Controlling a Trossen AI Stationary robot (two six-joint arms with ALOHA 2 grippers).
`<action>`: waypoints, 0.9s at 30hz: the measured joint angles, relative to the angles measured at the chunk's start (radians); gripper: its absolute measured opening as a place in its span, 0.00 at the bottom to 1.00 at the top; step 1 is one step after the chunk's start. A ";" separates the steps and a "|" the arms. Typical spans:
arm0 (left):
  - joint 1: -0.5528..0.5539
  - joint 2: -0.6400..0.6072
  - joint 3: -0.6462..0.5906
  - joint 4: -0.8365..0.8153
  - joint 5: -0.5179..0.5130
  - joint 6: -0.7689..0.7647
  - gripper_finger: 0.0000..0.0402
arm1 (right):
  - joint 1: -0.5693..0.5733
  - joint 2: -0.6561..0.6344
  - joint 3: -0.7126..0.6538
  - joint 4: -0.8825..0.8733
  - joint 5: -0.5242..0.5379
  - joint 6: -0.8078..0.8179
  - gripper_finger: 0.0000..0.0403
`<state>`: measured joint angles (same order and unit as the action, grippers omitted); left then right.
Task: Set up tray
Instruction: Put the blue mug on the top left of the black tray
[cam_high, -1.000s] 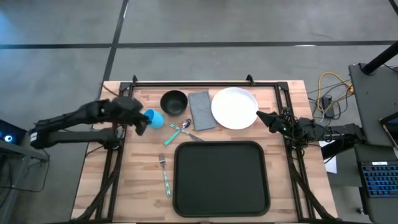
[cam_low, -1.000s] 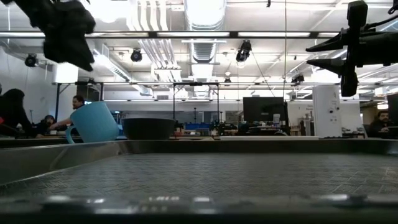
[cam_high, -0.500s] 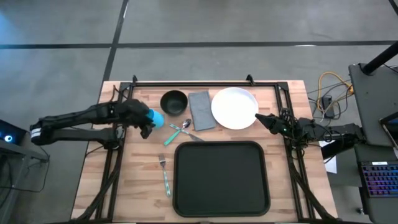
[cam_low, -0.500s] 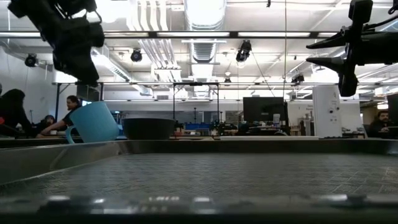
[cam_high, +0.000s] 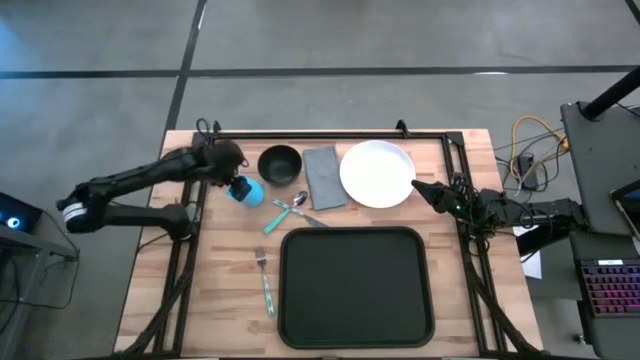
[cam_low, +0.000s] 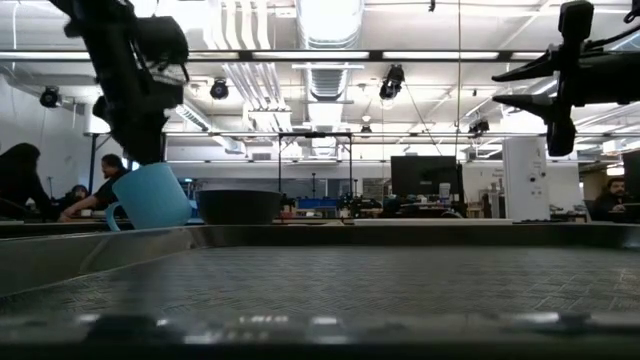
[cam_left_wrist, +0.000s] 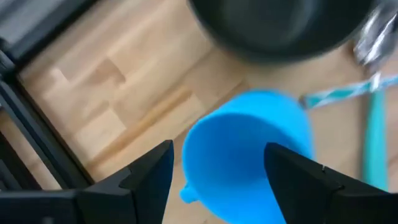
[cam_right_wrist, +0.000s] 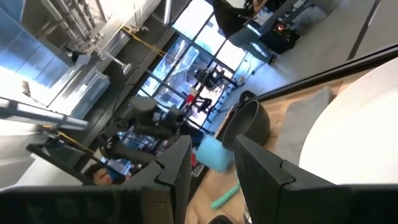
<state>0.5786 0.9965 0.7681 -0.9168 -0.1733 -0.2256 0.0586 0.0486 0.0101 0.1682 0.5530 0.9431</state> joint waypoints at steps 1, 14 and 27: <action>0.028 0.002 0.000 -0.007 0.019 0.029 0.57 | 0.000 0.000 0.000 0.000 0.001 0.000 0.28; 0.205 -0.069 -0.064 0.098 0.177 0.504 0.51 | 0.000 0.006 0.000 0.000 0.004 0.023 0.28; 0.235 0.095 -0.070 0.190 0.198 0.617 0.51 | 0.000 0.006 0.000 0.000 0.000 0.045 0.28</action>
<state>0.8132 1.0916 0.6983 -0.7271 0.0246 0.3916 0.0582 0.0547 0.0101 0.1684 0.5533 0.9882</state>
